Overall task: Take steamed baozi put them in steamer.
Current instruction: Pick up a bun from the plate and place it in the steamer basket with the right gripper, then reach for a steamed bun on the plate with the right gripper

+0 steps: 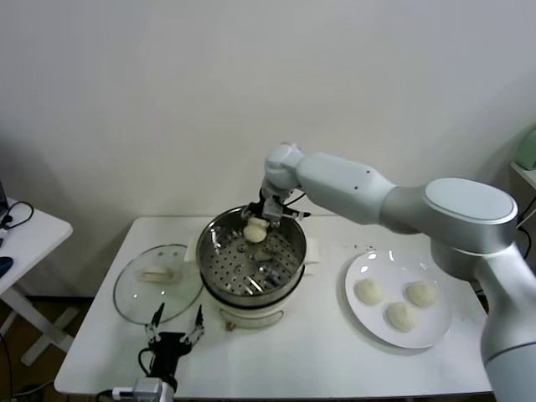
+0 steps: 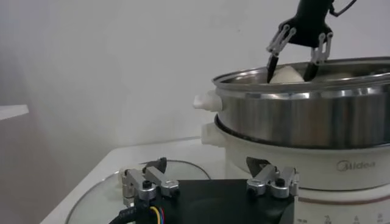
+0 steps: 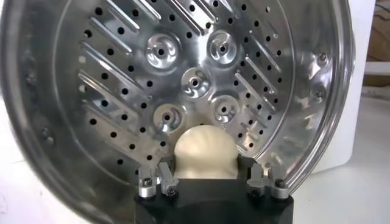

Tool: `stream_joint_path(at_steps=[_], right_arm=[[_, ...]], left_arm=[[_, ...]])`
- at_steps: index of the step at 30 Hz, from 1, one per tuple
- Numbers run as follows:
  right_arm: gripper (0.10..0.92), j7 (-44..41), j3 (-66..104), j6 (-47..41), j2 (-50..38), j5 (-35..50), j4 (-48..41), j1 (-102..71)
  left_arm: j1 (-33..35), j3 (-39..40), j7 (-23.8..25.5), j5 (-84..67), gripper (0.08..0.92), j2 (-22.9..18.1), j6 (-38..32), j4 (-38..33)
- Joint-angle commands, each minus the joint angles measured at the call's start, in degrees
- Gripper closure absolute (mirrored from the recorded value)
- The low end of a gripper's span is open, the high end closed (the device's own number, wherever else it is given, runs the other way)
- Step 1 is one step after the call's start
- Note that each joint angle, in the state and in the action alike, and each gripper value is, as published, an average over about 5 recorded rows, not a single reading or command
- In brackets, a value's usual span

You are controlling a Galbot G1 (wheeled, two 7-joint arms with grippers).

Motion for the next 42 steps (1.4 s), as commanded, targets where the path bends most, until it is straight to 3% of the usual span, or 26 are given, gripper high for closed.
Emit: stream_joint_path(at_steps=[1, 7, 13, 18, 24, 29, 37, 42], right_arm=[[0.334, 1.07, 0.64, 0.29, 0.90, -0.72, -1.74, -0.81], [0.214, 2.31, 0.60, 1.09, 0.72, 0.02, -1.42, -0.34], [0.203, 1.58, -0.71, 0.75, -1.23, 3.31, 1.36, 1.95], [0.203, -2.49, -6.43, -1.94, -5.25, 15.79, 6.39, 9.25], [0.203, -7.48, -19.10, -13.27, -10.54, 39.16, 11.02, 21.37], [0.203, -9.48, -26.29, -24.99, -17.03, 49.48, 15.17, 26.34], [0.203, -6.86, -32.94, -43.31, -30.20, 54.25, 26.28, 28.64], [0.203, -4.58, -33.88, -48.43, -37.07, 54.59, 30.99, 26.42]], left_arm=[[0.12, -0.08, 0.00, -0.01, 0.177, -0.04, -0.08, -0.17], [0.29, -0.03, 0.02, 0.04, 0.177, -0.11, -0.08, -0.46], [0.47, 0.04, 0.06, 0.22, 0.177, -0.22, 0.03, -0.83], [0.74, -0.18, 0.08, 0.30, 0.177, -0.23, 0.15, -1.08], [0.88, -0.24, 0.09, 0.40, 0.177, -0.33, 0.20, -1.04], [0.88, -0.29, 0.09, 0.50, 0.177, -0.32, 0.22, -0.82], [0.86, -0.48, 0.09, 0.43, 0.177, -0.34, 0.23, -0.76], [0.67, -0.22, 0.10, 0.49, 0.177, -0.38, 0.21, -0.43]])
